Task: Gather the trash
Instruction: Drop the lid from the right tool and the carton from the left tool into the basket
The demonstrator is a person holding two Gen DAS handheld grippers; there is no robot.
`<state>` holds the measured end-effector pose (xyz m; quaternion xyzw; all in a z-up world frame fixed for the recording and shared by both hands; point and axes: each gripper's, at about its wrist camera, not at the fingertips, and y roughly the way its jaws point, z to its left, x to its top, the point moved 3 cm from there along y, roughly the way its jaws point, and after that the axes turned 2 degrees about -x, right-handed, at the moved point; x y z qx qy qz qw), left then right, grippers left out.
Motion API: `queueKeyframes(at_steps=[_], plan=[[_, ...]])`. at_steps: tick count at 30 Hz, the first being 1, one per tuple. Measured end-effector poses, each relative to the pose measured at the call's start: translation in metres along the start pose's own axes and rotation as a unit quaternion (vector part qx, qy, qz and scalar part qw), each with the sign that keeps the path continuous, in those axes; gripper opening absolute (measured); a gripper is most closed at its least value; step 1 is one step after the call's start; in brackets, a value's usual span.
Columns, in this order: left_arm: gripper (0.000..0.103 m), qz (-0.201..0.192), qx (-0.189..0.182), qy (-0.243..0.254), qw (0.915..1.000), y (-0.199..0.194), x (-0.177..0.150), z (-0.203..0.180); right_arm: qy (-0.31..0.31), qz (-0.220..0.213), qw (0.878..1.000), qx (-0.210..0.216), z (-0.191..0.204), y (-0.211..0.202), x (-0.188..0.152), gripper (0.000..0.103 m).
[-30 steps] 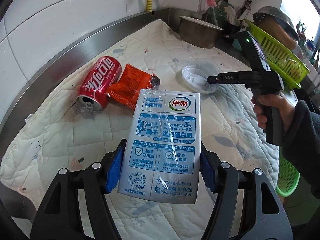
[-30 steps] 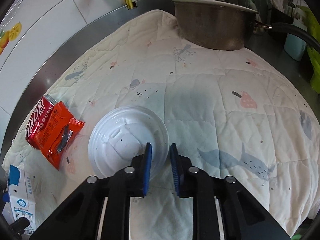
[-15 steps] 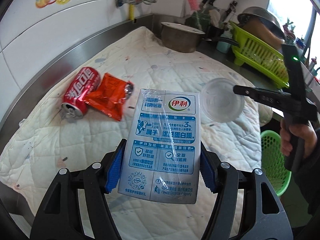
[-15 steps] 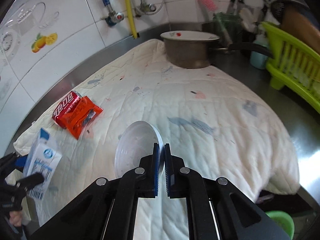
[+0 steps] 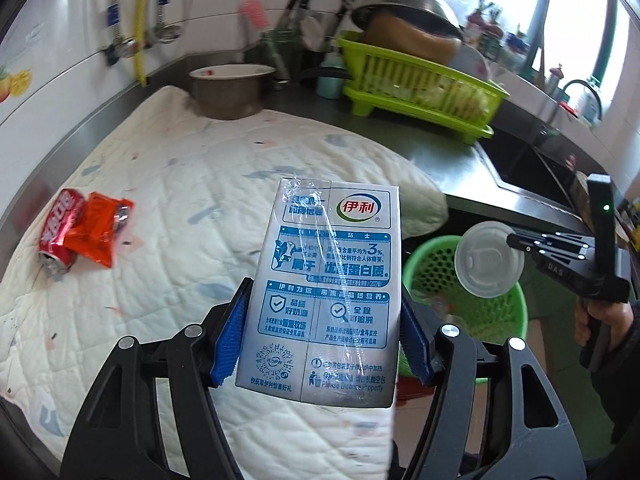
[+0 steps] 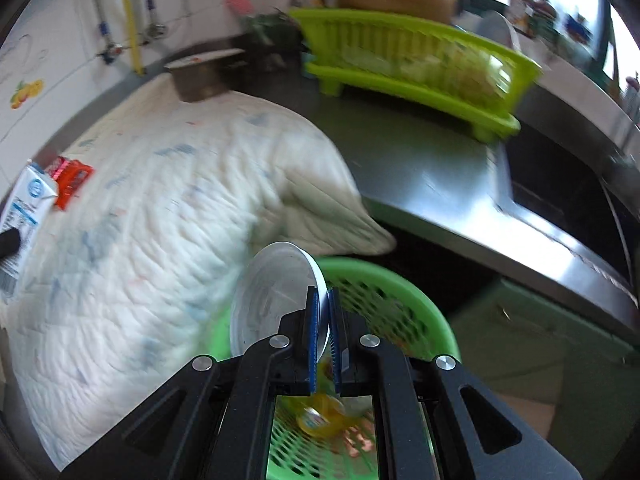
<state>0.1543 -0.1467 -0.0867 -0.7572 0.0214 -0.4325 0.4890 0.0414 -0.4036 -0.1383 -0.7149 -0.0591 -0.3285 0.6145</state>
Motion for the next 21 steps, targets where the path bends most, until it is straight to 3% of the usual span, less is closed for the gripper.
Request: queueKeyframes(at_steps=[7, 10, 16, 21], plan=[[0.065, 0.027, -0.033, 0.03, 0.9987, 0.022, -0.014, -0.06, 0.047, 0.026, 0.998, -0.015, -0.045, -0.002, -0.05, 0.013], [0.065, 0.041, -0.042, 0.041, 0.9974, 0.036, -0.019, -0.084, 0.059, 0.019, 0.998, -0.01, -0.053, -0.01, -0.061, 0.022], [0.065, 0.085, -0.057, 0.048, 0.9935, 0.075, -0.028, -0.117, 0.075, -0.006, 0.997, -0.003, -0.062, -0.032, -0.066, 0.037], [0.066, 0.12, -0.064, 0.044, 0.9897, 0.108, -0.035, -0.14, 0.087, -0.026, 0.996, 0.004, -0.068, -0.053, -0.07, 0.042]])
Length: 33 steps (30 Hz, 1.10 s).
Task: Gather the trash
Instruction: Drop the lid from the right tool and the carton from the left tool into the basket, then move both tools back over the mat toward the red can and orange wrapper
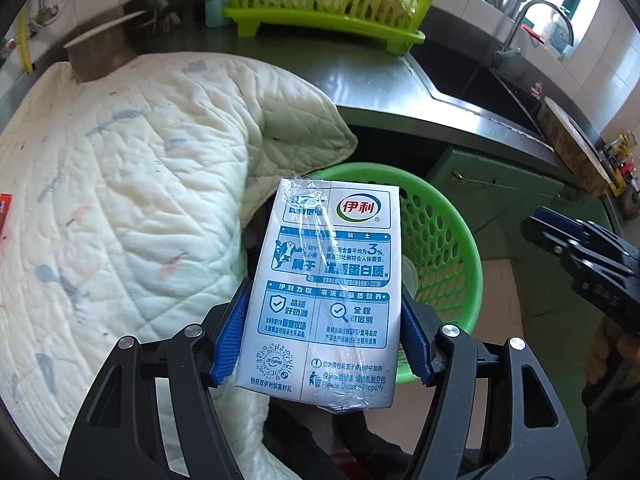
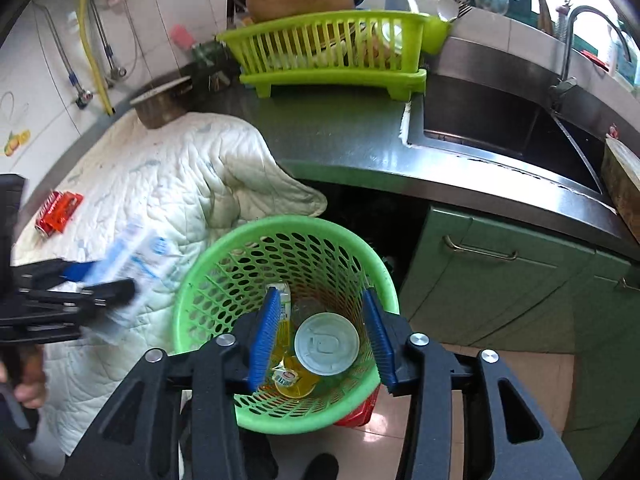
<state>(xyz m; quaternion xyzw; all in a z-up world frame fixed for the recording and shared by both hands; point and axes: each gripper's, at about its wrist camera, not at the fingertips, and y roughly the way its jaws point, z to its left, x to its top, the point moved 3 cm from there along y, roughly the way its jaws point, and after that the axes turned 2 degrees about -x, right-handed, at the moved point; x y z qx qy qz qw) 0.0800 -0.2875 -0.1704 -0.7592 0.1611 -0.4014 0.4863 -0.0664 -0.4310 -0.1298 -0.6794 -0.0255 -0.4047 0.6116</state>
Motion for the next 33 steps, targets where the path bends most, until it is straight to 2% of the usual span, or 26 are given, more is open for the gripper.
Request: queueKeyframes(at_steps=[9, 12, 15, 21, 33], plan=[[0.067, 0.034, -0.024, -0.014, 0.999, 0.037, 0.003, -0.019, 0.006, -0.008, 1.0, 0.01, -0.003, -0.017, -0.006, 0.045], [0.077, 0.037, -0.025, -0.017, 0.9989, 0.041, 0.002, -0.021, 0.006, -0.008, 1.0, 0.013, -0.002, -0.017, -0.007, 0.046], [0.077, 0.033, -0.029, -0.02, 0.9988, 0.039, 0.001, -0.02, 0.005, -0.008, 1.0, 0.016, 0.0, -0.017, -0.008, 0.047], [0.077, 0.023, -0.024, -0.03, 0.999, 0.022, -0.004, -0.005, -0.004, -0.011, 1.0, 0.028, 0.014, -0.017, -0.006, 0.049], [0.077, -0.023, 0.031, -0.069, 0.9968, -0.035, -0.01, 0.057, -0.044, -0.016, 0.996, 0.074, 0.069, -0.004, 0.013, 0.057]])
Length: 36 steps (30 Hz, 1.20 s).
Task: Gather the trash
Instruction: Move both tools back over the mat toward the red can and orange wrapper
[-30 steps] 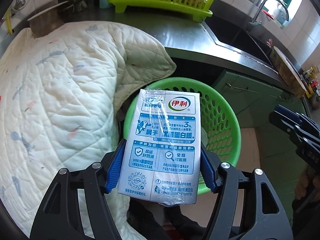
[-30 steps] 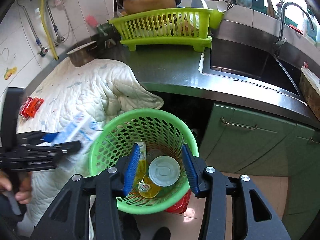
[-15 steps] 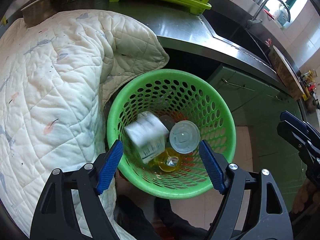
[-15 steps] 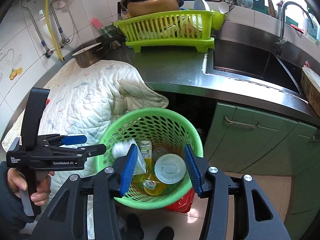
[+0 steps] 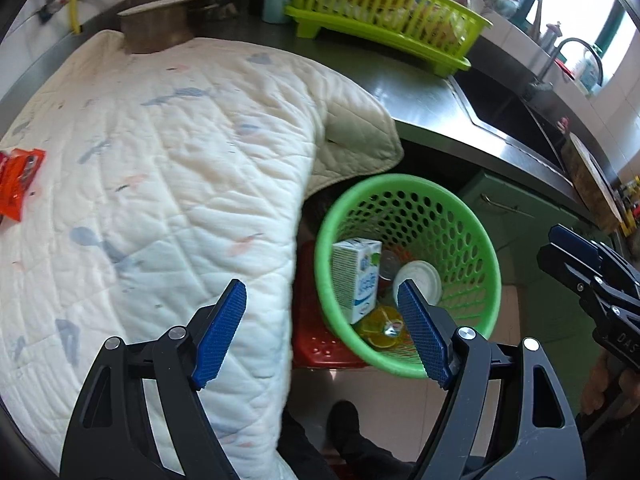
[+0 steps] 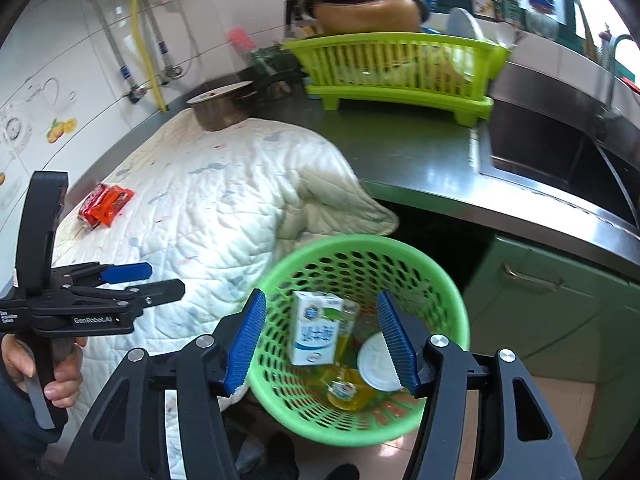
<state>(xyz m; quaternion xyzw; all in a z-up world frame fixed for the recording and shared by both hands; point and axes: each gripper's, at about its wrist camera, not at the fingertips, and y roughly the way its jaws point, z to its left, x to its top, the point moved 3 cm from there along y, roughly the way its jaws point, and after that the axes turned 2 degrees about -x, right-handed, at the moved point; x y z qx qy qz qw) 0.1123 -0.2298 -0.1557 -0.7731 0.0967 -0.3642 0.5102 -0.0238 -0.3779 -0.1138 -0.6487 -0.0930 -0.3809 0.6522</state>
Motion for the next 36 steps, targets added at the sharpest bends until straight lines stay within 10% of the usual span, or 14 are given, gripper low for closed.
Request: queueKeyframes(at_steps=[14, 36], plan=[[0.081, -0.057, 0.095, -0.106, 0.9881, -0.07, -0.01, 0.136, -0.068, 0.022, 0.994, 0.087, 0.102, 0.048, 0.04, 0.067], [0.081, -0.093, 0.197, -0.293, 0.9308, -0.145, -0.07, 0.337, -0.197, 0.072, 0.949, 0.235, 0.373, 0.18, 0.085, 0.068]])
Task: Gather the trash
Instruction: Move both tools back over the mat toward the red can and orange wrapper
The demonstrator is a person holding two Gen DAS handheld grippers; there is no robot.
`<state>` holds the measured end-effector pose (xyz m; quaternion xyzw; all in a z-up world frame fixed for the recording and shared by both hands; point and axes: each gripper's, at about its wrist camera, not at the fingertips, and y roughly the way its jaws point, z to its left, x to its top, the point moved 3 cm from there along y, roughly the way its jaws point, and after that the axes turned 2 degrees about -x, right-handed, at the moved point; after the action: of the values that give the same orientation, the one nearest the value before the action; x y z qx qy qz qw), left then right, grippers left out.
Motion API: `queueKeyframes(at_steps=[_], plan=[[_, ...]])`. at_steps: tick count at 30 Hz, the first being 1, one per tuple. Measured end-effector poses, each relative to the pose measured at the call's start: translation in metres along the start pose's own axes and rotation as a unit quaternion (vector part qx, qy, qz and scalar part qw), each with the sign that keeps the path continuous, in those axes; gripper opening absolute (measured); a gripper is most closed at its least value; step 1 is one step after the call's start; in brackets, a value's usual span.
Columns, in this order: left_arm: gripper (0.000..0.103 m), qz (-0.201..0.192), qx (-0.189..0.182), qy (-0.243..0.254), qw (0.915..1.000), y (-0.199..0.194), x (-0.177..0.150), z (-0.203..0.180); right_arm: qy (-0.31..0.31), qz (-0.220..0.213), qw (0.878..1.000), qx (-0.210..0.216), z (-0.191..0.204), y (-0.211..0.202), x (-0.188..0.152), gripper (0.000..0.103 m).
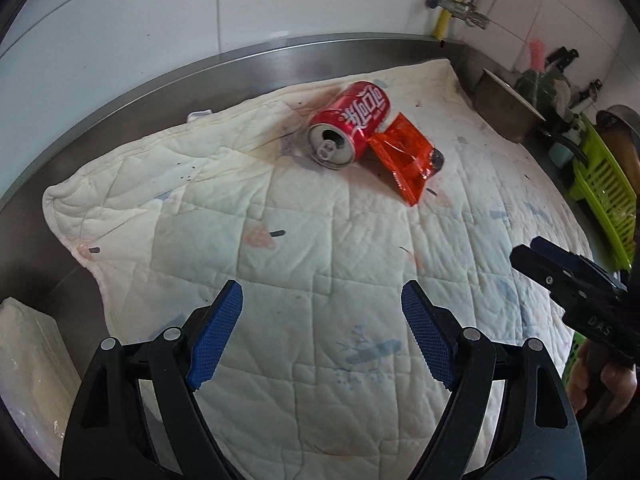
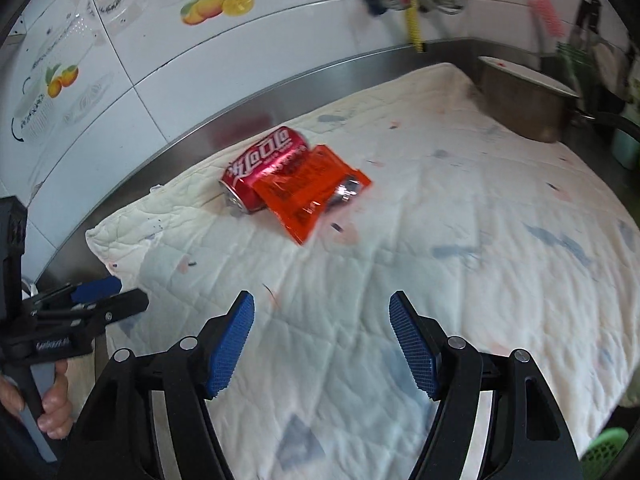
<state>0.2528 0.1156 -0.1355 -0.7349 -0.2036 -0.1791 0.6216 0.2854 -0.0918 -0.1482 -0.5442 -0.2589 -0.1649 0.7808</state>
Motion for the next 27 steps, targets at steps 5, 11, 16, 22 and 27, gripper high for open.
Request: queueKeyframes(at_steps=[5, 11, 16, 22, 27], plan=[[0.081, -0.002, 0.009, -0.02, 0.9998, 0.003, 0.007, 0.022, -0.007, 0.007, 1.0, 0.029, 0.013, 0.039, 0.023, 0.067], [0.081, -0.003, 0.012, -0.033, 0.9994, 0.011, 0.017, 0.035, -0.002, 0.018, 0.999, 0.034, 0.014, 0.074, 0.044, 0.067], [0.081, -0.002, 0.01, -0.031, 0.9995, 0.019, 0.027, 0.035, -0.021, 0.02, 1.0, 0.009, 0.017, 0.096, 0.052, 0.067], [0.081, -0.007, 0.009, -0.029, 0.9995, 0.023, 0.037, 0.033, -0.084, 0.013, 0.995, -0.049, 0.034, 0.115, 0.052, 0.067], [0.081, -0.01, 0.012, -0.03, 0.9994, 0.023, 0.042, 0.036, -0.117, 0.017, 0.988, -0.099, 0.037, 0.131, 0.053, 0.052]])
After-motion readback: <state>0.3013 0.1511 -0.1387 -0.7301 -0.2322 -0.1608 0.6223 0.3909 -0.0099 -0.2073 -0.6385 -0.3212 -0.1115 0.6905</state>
